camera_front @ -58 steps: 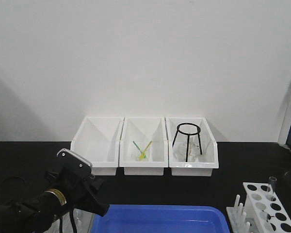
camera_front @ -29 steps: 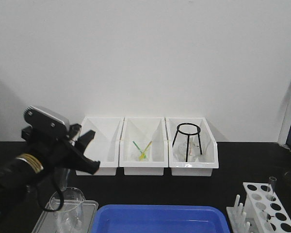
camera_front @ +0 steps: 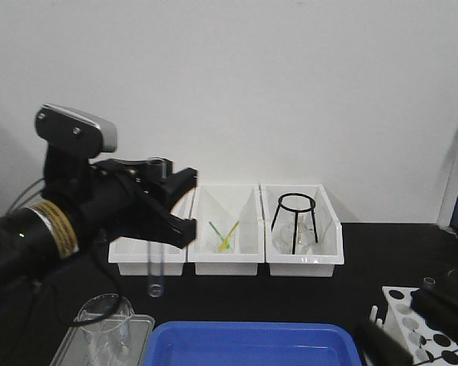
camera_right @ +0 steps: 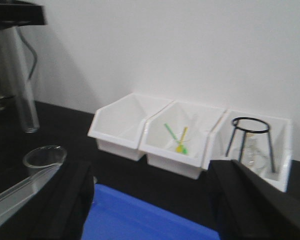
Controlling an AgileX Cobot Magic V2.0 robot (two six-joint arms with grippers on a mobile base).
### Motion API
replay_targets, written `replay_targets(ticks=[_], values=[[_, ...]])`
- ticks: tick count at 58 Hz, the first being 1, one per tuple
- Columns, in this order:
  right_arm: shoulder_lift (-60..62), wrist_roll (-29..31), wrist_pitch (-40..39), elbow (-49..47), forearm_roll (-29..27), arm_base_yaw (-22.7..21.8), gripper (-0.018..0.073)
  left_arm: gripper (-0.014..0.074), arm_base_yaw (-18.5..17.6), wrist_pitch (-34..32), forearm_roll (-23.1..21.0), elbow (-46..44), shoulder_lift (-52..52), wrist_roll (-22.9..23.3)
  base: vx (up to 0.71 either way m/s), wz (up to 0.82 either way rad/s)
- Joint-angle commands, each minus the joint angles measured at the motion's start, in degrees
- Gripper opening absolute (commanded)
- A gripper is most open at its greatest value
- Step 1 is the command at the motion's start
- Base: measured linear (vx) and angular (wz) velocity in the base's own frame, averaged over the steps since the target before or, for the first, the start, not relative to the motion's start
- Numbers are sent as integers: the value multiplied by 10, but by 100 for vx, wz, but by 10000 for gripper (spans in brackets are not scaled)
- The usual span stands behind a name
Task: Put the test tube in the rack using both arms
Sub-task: 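Carry the tube toward the right gripper and close the right gripper on it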
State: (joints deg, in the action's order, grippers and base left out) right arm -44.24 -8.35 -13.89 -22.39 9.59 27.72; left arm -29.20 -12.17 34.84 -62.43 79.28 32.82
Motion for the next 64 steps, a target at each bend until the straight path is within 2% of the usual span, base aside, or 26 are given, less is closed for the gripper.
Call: replay_targets(ticks=[1,7,14,19,29,41,49,58,64], values=[[-18,-2,-44,-23,7,41,519,-8,-37,-99,66,-20,-5,75,0,0],[-44,-2,-71,-23,7,83,519,-8,-68,-167,136,-20,18,166,0,0],[-68,-3,-97,-23,7,101,519,-8,-89,-215,189,-20,38,227,0,0],[-80,-3,-111,-23,1,102,519,-8,-101,-227,210,-20,46,246,0,0],[-84,-3,-128,-23,-5,102,519,-8,-118,-244,213,-20,61,255,0,0],[-84,-3,-131,-23,-5,102,519,-8,-118,-286,212,-20,78,261,0,0],[-84,-3,-136,-23,-5,102,519,-7,-118,-290,215,-20,84,288,0,0],[-84,0,-138,-23,-8,102,505,-7,-118,-318,255,-20,93,317,0,0],[-84,7,-138,-23,-19,102,484,-7,-118,-318,265,-20,94,326,0,0]])
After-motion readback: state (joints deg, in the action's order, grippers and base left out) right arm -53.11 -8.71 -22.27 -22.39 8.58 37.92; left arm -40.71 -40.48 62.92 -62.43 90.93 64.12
